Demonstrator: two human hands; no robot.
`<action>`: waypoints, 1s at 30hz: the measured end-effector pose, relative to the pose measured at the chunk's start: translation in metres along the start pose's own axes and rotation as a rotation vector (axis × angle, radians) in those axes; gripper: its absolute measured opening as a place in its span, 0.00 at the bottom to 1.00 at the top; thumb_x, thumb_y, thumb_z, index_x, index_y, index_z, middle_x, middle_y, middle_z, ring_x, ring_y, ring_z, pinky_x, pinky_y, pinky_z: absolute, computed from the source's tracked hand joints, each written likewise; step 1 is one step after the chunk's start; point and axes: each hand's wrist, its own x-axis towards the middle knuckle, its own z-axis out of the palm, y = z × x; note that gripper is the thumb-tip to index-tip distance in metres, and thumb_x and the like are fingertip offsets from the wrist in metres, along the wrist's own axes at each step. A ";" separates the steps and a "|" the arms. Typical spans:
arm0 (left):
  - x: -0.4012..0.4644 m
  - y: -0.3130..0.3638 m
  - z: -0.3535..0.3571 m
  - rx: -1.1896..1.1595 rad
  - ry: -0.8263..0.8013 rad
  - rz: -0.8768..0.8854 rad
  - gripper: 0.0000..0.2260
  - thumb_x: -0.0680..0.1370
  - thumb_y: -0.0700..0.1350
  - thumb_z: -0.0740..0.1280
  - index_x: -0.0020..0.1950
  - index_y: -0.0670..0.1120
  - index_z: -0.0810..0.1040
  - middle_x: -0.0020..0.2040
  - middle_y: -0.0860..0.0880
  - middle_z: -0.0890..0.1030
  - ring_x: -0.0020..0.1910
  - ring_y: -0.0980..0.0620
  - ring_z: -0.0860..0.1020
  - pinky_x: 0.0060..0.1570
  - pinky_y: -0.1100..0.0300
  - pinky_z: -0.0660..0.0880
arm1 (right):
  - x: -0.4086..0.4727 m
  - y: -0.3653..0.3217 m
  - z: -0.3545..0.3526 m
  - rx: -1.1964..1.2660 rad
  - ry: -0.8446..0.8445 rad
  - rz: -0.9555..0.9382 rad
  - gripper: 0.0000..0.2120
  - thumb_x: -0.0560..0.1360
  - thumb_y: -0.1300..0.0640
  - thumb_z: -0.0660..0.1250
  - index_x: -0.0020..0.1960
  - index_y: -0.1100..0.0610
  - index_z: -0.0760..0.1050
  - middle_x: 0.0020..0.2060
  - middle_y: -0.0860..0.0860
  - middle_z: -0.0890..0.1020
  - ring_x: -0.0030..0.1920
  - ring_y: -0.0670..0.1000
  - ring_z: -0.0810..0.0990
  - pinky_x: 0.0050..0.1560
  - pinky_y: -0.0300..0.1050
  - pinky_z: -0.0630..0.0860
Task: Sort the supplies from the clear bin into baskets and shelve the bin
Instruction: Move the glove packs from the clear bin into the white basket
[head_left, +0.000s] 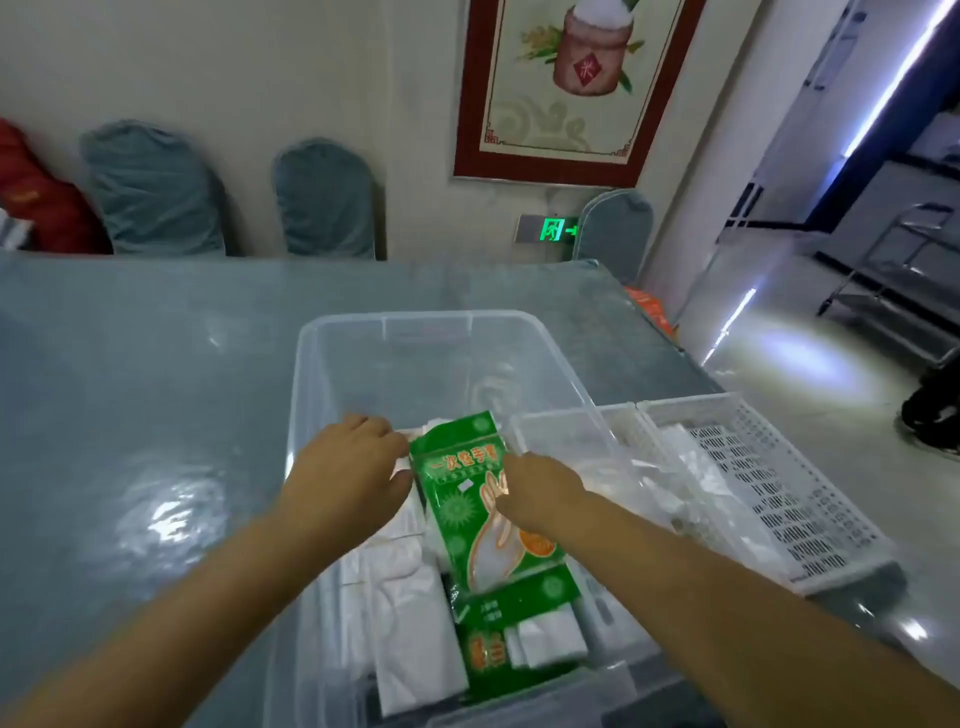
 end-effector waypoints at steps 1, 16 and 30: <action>0.001 -0.002 0.002 -0.016 -0.003 -0.011 0.13 0.76 0.52 0.60 0.56 0.48 0.78 0.53 0.50 0.80 0.55 0.48 0.74 0.52 0.54 0.72 | 0.005 -0.001 0.005 -0.008 -0.057 0.034 0.15 0.75 0.54 0.62 0.59 0.59 0.69 0.56 0.57 0.77 0.55 0.57 0.77 0.48 0.46 0.72; 0.005 -0.008 0.013 -0.081 0.048 -0.048 0.13 0.76 0.53 0.61 0.56 0.50 0.77 0.51 0.51 0.80 0.55 0.50 0.73 0.52 0.55 0.71 | 0.032 0.001 0.030 0.676 -0.046 0.275 0.13 0.68 0.59 0.73 0.50 0.57 0.73 0.47 0.55 0.81 0.43 0.52 0.80 0.45 0.46 0.78; 0.048 0.059 -0.019 -0.145 0.134 0.053 0.11 0.75 0.53 0.62 0.55 0.54 0.78 0.52 0.54 0.80 0.54 0.52 0.74 0.46 0.56 0.73 | -0.006 0.068 -0.141 0.978 0.503 -0.103 0.03 0.71 0.57 0.71 0.41 0.51 0.77 0.39 0.51 0.83 0.37 0.48 0.81 0.37 0.40 0.76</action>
